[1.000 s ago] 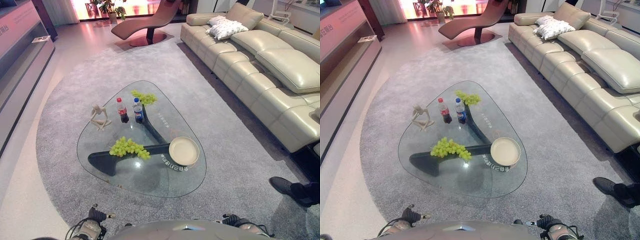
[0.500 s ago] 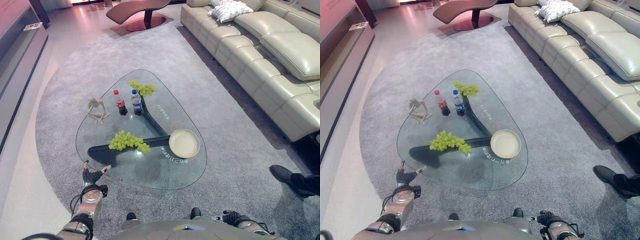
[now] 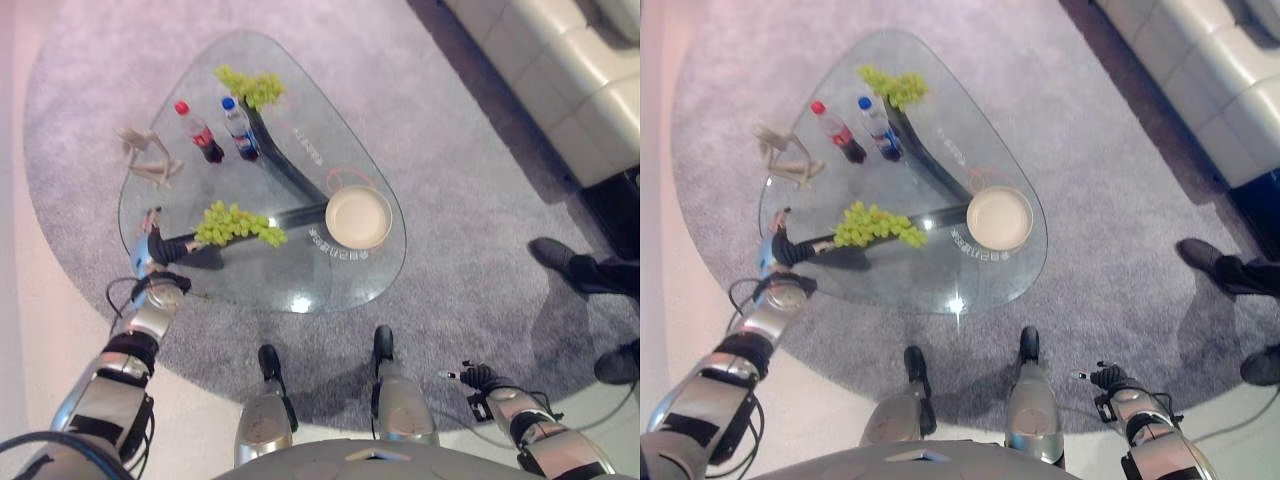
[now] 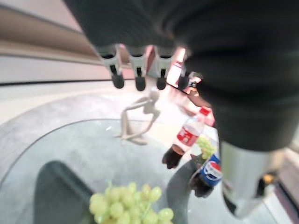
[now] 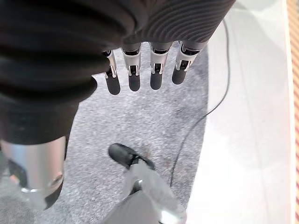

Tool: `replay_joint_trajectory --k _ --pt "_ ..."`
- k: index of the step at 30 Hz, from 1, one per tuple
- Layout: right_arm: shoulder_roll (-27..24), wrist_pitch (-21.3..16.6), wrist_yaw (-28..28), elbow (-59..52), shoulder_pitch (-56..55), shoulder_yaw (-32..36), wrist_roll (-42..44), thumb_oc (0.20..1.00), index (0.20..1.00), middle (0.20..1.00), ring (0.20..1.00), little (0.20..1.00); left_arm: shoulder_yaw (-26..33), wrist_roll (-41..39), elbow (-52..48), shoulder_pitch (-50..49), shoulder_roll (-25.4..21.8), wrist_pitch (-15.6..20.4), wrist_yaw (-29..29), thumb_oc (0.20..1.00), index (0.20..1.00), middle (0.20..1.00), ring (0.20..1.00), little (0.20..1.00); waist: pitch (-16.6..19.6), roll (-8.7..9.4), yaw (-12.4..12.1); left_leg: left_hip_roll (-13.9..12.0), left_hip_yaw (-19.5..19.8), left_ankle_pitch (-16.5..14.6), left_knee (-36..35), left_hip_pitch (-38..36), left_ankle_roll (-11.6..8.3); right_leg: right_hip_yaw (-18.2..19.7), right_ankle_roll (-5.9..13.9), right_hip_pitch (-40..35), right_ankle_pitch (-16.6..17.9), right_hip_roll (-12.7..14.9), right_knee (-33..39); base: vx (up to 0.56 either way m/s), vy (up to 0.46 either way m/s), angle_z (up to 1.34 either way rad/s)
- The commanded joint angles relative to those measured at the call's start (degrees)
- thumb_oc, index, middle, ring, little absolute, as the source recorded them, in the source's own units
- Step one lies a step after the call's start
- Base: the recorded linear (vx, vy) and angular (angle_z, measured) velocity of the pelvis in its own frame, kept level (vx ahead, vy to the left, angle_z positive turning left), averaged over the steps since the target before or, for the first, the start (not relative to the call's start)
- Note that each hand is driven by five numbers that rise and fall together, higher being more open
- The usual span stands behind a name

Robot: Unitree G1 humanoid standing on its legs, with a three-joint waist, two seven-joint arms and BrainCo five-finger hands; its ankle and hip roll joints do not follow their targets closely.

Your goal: Pick up fruits into the plate

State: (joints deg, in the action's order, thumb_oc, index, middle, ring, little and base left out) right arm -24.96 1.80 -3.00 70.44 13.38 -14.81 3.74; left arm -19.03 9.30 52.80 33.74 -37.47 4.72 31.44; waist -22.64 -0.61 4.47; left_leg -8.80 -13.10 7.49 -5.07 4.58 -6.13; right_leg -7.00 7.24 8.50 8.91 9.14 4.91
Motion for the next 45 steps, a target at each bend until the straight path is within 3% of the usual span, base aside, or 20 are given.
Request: replay_joint_trajectory --k 1,8,16,20,25,37,45 --pt "-2.02 -1.6 -1.11 -1.31 1.25 -2.63 3.22 1.0 1.0 1.0 1.0 1.0 -2.32 7.43 4.18 8.55 -5.88 -2.8 -0.75 1.0 1.0 1.0 1.0 1.0 -2.91 1.13 0.91 3.38 2.6 -6.23 3.9 3.49 2.03 0.73 -0.53 1.32 -8.17 -1.76 -7.13 -0.14 -0.026 0.11" --pt "-4.65 -1.79 -0.81 -2.45 4.09 -3.76 4.46 1.0 1.0 1.0 1.0 1.0 -8.48 13.58 7.59 17.65 -10.29 -2.73 -0.35 1.0 1.0 1.0 1.0 1.0 -7.15 0.47 1.8 4.79 3.11 -6.37 7.46 8.92 2.01 0.07 -1.18 7.26 -8.56 -1.85 -11.17 -0.09 0.014 0.05" --pt "-5.87 -3.16 -1.36 -4.38 7.28 -5.2 5.45 1.0 1.0 1.0 1.0 1.0 -12.17 14.99 8.72 23.87 -10.87 -5.3 -1.77 1.0 1.0 1.0 1.0 1.0 -7.15 0.56 2.41 5.39 2.58 -6.59 12.76 18.23 2.03 -0.47 -1.76 16.4 -8.92 -1.82 -15.59 -0.06 0.013 -0.02" --pt "-6.02 -2.56 -2.45 -6.43 8.97 -6.17 6.3 1.0 1.0 1.0 1.0 1.0 -15.41 16.74 10.28 28.04 -10.19 -8.52 -6.1 1.0 1.0 1.0 1.0 1.0 -7.15 0.88 2.86 5.78 2.27 -6.28 13.8 22.47 2.12 -0.37 -1.73 20.75 -8.36 -1.93 -16.44 -0.05 -0.009 -0.01" --pt "-5.98 -2.21 -3.2 -7.52 10.59 -6.73 6.82 1.0 1.0 1.0 1.0 1.0 -17.76 16.48 12.95 31.23 -9.24 -12.14 -7.55 1.0 1.0 1.0 1.0 1.0 -7.15 1.32 3.34 5.93 1.83 -6.49 15.0 25.99 2.28 -0.57 -1.73 24.49 -8.2 -2.25 -17.47 -0.02 -0.008 -0.01" --pt "-6.62 -3.41 -3.41 -9.37 11.45 -8.54 6.91 1.0 1.0 1.0 1.0 1.0 -16.57 17.18 16.48 32.68 -9.55 -15.88 0.01 1.0 1.0 1.0 1.0 1.0 -7.15 1.91 4.35 5.38 1.15 -6.44 18.09 33.59 1.79 -0.11 -2.12 32.14 -8.27 -3.06 -20.2 0.0 0.009 -0.01" --pt "-7.27 -3.7 -3.66 -12.42 11.16 -9.36 7.91 1.0 1.0 1.0 1.0 1.0 -15.49 19.3 15.96 34.17 -10.65 -20.75 6.0 1.0 1.0 1.0 1.0 1.0 -7.15 2.35 4.78 5.25 1.15 -6.76 19.94 37.48 1.44 0.11 -2.4 35.97 -8.06 -3.24 -21.28 0.0 0.001 0.0"
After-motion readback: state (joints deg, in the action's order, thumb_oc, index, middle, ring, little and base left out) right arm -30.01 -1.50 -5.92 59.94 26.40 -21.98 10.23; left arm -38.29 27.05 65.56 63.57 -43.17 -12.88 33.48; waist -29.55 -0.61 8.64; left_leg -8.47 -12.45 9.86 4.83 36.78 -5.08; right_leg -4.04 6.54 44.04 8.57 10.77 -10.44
